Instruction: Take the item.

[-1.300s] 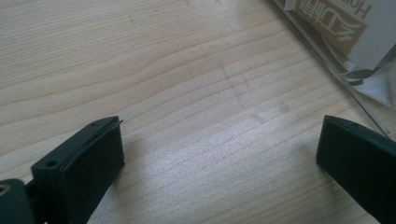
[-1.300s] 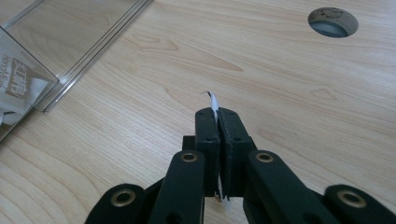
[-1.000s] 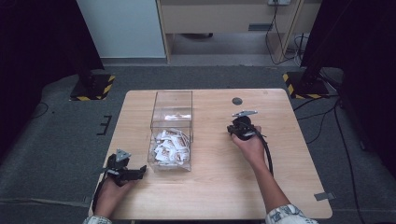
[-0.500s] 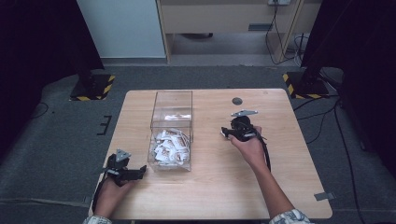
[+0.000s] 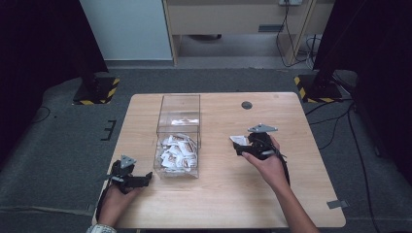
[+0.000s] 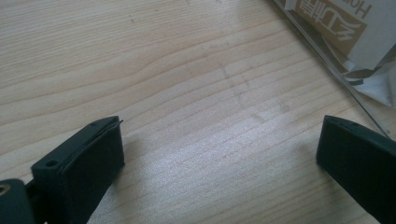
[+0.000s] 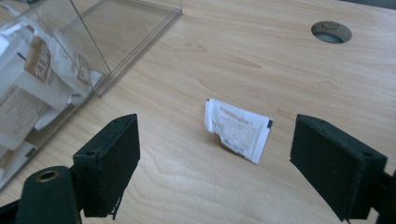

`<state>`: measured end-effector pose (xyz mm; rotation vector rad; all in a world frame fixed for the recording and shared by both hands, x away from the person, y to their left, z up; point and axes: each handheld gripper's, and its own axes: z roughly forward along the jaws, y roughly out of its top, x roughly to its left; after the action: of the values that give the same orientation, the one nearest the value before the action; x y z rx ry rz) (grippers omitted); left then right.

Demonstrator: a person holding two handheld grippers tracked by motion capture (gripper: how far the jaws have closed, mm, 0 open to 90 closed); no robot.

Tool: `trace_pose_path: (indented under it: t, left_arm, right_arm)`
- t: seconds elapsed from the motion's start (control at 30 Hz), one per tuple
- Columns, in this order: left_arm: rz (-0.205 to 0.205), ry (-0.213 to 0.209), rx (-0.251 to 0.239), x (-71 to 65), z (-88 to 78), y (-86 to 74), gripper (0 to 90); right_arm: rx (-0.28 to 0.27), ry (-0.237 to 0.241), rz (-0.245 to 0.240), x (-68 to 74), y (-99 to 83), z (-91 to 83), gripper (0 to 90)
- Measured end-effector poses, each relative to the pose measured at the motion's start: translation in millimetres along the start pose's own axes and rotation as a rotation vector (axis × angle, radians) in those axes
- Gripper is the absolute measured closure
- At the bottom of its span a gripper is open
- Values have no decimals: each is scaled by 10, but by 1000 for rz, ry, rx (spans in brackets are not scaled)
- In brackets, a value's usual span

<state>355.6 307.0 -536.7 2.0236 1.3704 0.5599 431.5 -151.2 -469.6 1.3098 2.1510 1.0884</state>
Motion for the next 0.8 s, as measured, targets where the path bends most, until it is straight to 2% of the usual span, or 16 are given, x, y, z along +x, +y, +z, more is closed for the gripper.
trace_pose_path:
  t: [0.17, 0.3, 0.5, 0.6, 0.73, 0.8]
  left_arm:
    - [0, 0, 0, 0, 0, 0, 0]
    - [0, 0, 0, 0, 0, 0, 0]
    - [0, 0, 0, 0, 0, 0, 0]
    - [0, 0, 0, 0, 0, 0, 0]
    - [0, 0, 0, 0, 0, 0, 0]
    - [0, 0, 0, 0, 0, 0, 0]
  right_arm:
    - [8, 3, 14, -29, -140, -53, 144]
    - [11, 9, 33, -50, -339, -115, 119]
    - [43, 23, 46, -28, -551, -99, 89]
    - [90, 26, 19, 1, -658, -47, 73]
    - [100, 21, 11, 35, -700, -20, 72]
    - [125, 13, -7, 61, -733, 22, 68]
